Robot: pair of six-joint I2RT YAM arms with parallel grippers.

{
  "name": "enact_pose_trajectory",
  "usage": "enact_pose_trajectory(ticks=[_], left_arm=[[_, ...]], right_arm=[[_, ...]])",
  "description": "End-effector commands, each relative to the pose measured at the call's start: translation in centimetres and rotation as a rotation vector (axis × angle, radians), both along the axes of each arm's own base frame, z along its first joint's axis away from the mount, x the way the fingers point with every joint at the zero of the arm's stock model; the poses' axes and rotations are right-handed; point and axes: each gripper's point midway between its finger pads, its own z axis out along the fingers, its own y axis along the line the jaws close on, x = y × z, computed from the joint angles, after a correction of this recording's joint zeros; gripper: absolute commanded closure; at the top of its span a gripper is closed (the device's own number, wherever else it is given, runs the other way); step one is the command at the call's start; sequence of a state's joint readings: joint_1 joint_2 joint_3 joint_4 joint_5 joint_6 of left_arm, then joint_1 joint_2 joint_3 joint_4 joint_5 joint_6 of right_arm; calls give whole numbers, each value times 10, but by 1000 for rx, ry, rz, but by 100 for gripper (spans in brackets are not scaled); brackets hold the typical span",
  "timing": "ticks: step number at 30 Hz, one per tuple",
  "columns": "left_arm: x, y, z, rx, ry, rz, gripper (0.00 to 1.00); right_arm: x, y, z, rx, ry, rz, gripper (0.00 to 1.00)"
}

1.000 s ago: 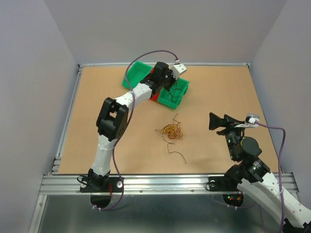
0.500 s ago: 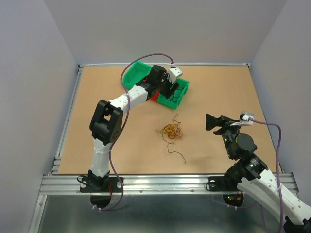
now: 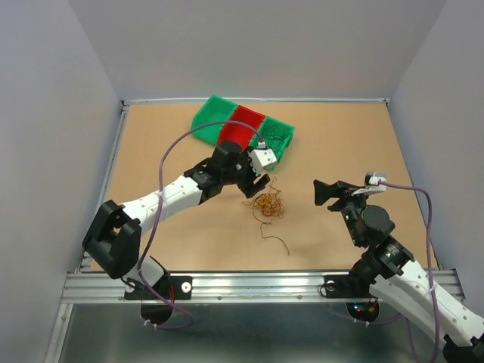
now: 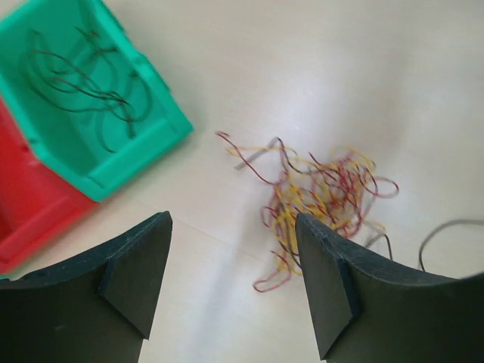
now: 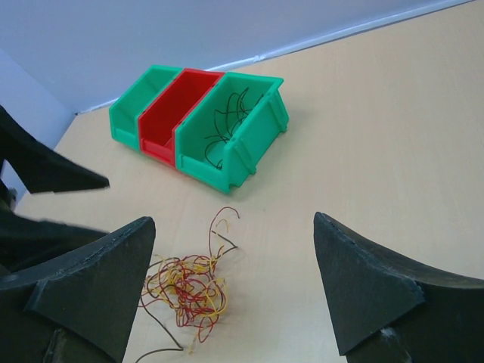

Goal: Untangle the cables

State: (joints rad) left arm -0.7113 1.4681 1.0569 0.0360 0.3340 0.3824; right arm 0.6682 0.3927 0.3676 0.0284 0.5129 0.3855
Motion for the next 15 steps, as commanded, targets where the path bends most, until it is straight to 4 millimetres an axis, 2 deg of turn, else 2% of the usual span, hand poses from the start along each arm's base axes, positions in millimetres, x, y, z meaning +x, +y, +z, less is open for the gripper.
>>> enact_pose_trajectory(ticks=[1,5,8,11,14,15], left_arm=[[-31,-9,-26,47,-3,-138,23],[-46,-21,-50,111,-3,-204,25],[-39,-24,-60,145,-23,-177,27],[-27,-24,-71,176,-27,-132,36],[-11,-21,-74,199,-59,-67,43],[-7,-20,-77,209,-66,-49,52]], right_arm=[[-1,4,37,42,-64,24,10],[1,7,36,40,-51,30,9],[2,7,35,38,-46,26,9],[2,8,35,38,-46,30,9],[1,8,36,40,-50,33,9],[1,8,35,42,-49,35,9]])
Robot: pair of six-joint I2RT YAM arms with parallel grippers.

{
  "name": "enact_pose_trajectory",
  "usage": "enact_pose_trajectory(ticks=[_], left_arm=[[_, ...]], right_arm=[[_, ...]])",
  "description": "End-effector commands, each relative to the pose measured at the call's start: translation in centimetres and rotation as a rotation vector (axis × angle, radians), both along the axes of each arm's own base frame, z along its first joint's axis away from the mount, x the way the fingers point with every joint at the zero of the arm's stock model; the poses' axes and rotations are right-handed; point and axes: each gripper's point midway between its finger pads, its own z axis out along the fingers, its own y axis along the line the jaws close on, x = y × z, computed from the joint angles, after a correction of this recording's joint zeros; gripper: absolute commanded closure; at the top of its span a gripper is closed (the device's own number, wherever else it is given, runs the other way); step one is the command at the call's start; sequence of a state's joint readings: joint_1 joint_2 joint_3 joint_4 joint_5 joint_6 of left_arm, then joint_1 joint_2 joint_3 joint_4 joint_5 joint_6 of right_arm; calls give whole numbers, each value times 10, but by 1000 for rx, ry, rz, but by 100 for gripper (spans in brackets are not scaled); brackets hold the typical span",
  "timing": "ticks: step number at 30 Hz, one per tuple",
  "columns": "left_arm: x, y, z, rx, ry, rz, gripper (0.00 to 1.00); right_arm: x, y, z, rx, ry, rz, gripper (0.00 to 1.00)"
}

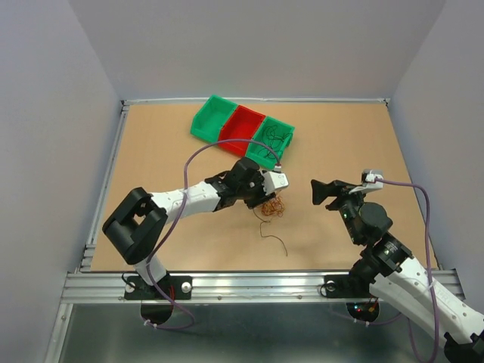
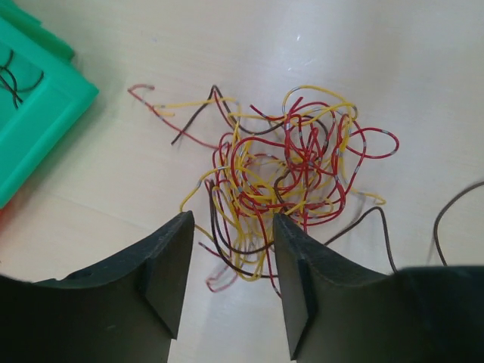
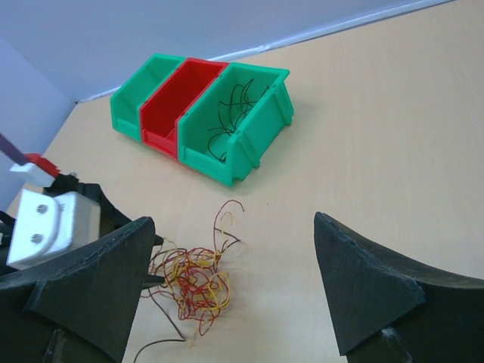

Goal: Untangle the cables

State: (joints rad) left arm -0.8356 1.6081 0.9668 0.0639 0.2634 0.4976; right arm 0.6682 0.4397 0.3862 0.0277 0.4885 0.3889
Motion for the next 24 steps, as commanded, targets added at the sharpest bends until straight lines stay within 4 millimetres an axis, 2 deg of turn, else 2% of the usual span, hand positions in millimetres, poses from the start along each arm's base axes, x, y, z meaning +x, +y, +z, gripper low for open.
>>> enact_pose_trajectory(ticks=[1,2,5,7,11,14,17,18,19,24], left_arm=[[29,-4,12,-3,-103,64,61],[29,-4,9,1,-99,64,68],[29,-4,8,7,-94,60,100],[28,-3,14,-4,-100,61,100],[18,0,31,-49,-110,46,100],[5,0,59,-122,-126,7,100],[-8,0,71,-169,-116,-33,100],[-11,0,81,-192,-126,-44,100],[-12,0,82,-198,-125,-45,100],[-15,0,87,-212,-125,-54,100]], right_arm=[[-2,0,38,57,-74,11,9],[-2,0,37,57,-72,11,9],[-2,3,36,45,-68,21,10],[-1,7,33,26,-59,42,10],[2,29,26,-30,-25,141,10],[-2,60,16,-86,4,304,10],[-1,87,1,-144,42,436,10],[-7,100,2,-147,41,517,10],[-3,108,-6,-163,63,541,10],[6,129,-15,-189,65,615,18]])
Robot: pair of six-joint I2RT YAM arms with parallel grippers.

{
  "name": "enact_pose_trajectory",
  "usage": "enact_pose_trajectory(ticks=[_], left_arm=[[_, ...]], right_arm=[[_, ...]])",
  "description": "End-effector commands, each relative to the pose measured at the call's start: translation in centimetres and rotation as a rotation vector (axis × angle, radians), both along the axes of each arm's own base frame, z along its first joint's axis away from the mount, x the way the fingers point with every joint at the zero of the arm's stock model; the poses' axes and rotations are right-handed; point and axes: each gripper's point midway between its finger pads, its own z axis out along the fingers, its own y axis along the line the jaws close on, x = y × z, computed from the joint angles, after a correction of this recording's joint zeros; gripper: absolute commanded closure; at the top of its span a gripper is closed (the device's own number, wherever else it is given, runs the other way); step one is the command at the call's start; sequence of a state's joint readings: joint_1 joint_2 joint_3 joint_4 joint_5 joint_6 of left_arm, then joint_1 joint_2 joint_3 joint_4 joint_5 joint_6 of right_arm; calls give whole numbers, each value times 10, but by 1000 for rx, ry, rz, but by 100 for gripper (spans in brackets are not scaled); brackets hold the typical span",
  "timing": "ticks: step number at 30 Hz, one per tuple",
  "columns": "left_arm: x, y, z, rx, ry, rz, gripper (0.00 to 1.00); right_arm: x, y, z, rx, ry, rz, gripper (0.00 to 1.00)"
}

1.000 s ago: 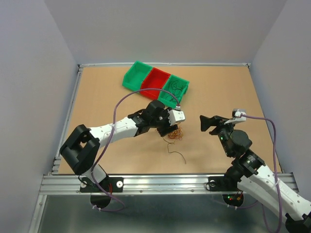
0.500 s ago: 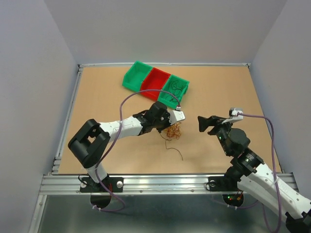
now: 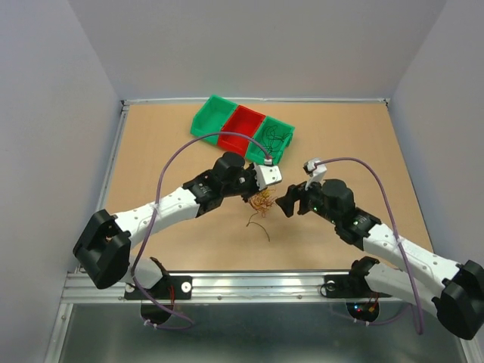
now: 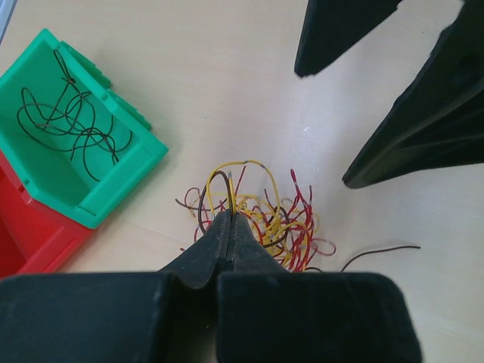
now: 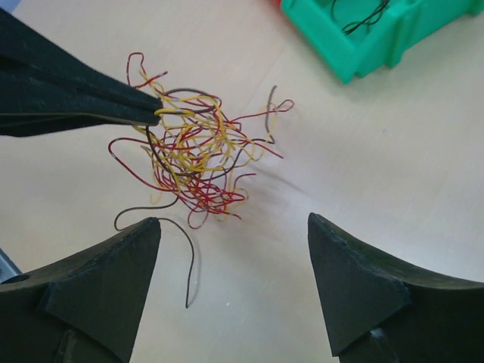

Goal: Untangle the cables

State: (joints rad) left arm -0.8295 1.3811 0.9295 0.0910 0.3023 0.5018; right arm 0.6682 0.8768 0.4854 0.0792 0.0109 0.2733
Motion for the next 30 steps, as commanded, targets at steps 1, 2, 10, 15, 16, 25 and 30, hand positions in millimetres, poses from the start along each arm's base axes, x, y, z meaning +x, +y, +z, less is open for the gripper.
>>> enact_pose_trajectory(ticks=[1,2,10,15,16,25,30], left_arm=[[-6,-4,6,-38,8,-31,100],[-7,-4,7,-40,9,-31,100],[-13,-2,20,-82,14,-62,100],[-15,0,27,-102,9,-72,100],[-15,0,28,-105,9,-69,100],[-7,8,36,-141,-15,-35,80],[-8,10,35,-145,-17,-46,42]], right_arm=[[7,34,51,76,-134,152,22],[7,39,53,83,-148,177,23],[25,60,43,79,-163,220,32],[39,62,44,91,-144,160,64],[39,63,44,95,-141,164,71],[31,56,55,129,-159,151,99],[17,46,67,164,-195,153,99]])
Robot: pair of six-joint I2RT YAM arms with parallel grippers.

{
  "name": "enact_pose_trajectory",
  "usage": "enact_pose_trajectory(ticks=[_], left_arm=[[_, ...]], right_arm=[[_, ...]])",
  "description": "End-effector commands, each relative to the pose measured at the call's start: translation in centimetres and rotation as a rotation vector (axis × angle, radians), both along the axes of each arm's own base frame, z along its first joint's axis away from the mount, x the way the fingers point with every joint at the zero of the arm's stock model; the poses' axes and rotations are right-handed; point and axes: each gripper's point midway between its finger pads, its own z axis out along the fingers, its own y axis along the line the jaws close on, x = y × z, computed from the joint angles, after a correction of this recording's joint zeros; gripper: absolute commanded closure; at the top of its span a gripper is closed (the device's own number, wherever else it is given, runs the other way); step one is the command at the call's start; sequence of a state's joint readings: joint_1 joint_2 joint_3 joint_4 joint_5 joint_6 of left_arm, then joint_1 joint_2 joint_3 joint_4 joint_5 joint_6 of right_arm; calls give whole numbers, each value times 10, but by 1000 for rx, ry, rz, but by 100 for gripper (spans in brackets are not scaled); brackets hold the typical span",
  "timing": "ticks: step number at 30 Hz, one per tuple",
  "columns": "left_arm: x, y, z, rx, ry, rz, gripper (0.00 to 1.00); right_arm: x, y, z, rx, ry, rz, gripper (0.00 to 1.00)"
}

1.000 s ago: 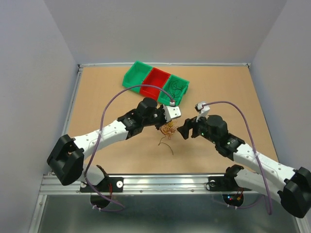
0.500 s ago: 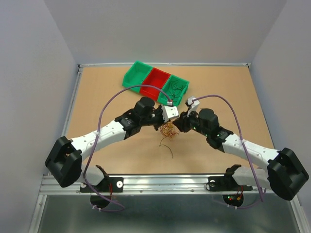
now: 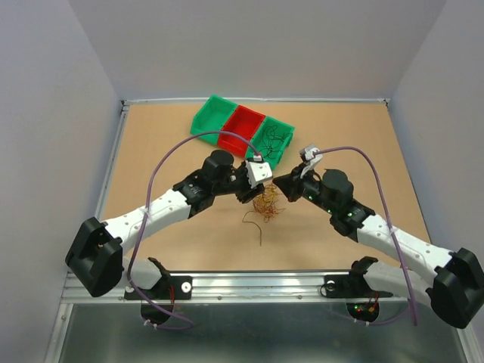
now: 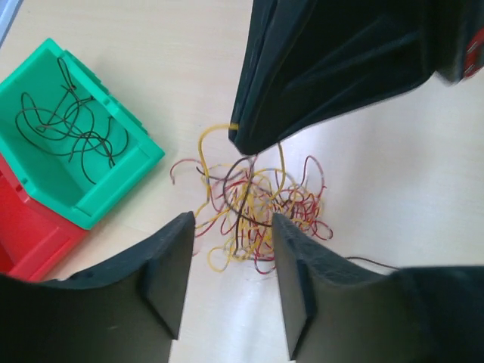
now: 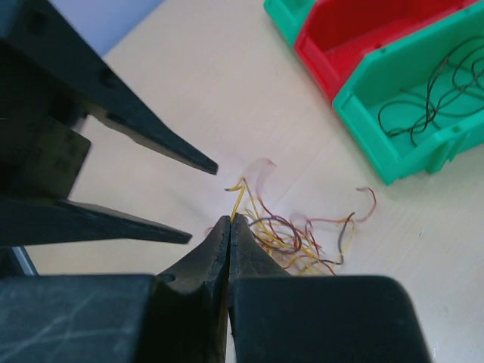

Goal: Untangle the cables

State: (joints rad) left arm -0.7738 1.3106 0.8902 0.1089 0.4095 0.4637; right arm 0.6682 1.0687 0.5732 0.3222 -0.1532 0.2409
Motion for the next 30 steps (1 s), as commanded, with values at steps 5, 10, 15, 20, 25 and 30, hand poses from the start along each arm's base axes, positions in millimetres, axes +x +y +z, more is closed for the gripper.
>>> enact_pose_trajectory(ticks=[5,10,15,20,25,30], left_arm=[[2,6,31,-112,-64,-8,32],[7,14,43,-152,-80,22,30],[4,21,54,-197,-115,22,26],[-5,14,48,-180,-97,-52,25],[-11,7,35,-145,-48,-118,26],[-11,0,28,-129,-13,-149,53]], right_arm=[[-19,-6,44,110,-123,40,99],[-30,1,45,104,-129,119,99],[-32,6,43,96,-126,148,99],[-38,11,43,99,-124,200,100],[-41,17,42,100,-123,241,99],[-43,23,44,109,-139,278,100]])
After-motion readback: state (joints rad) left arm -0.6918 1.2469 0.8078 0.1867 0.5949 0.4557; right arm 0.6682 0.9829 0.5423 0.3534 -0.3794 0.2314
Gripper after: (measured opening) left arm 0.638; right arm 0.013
